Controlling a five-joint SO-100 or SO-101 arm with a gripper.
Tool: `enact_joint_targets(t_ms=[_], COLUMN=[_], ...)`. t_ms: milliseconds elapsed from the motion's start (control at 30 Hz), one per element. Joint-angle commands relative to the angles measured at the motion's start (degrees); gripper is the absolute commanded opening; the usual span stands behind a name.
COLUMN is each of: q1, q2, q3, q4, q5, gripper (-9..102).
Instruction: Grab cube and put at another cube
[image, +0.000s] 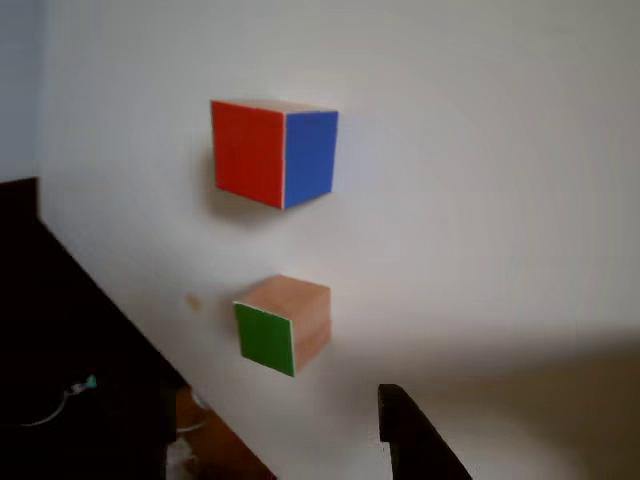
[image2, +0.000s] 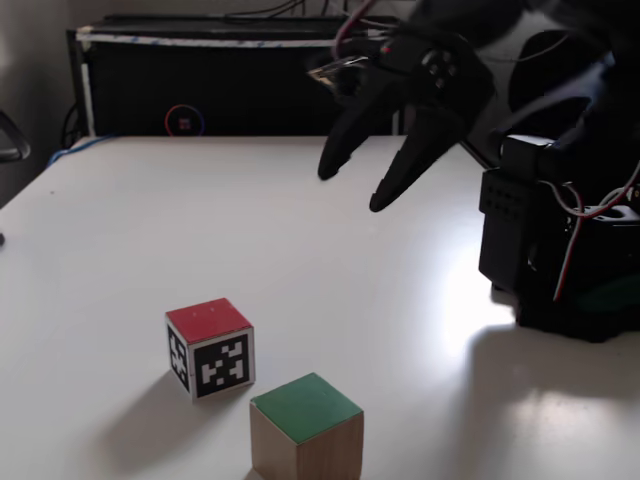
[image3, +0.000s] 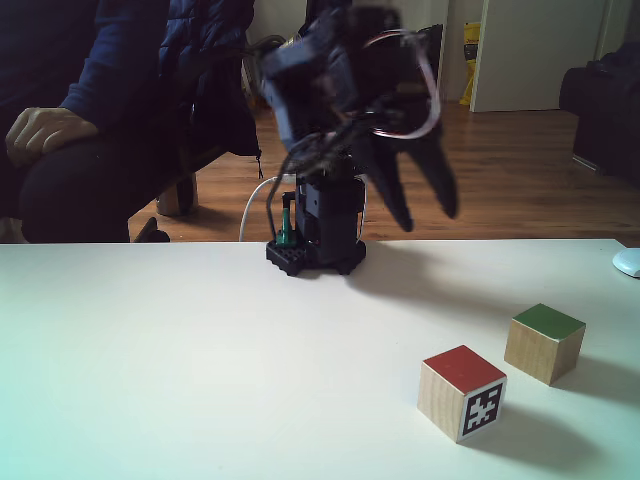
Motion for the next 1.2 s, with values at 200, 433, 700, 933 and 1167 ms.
enact_joint_targets(t_ms=[200, 433, 700, 933, 1167], q1=[-9.49, -14.59, -17.14, -17.14, -17.23], q2=[-33.84, -50.1, -66.88, -78.4, -93.43], q3=[-26.02, -38.41, -50.54, -63.72, -84.46], q4=[8.26, 9.05, 9.05, 12.3, 21.71], q5=[4.48, 7.29, 11.51, 12.39, 14.06], gripper=[39, 40, 42, 43, 43])
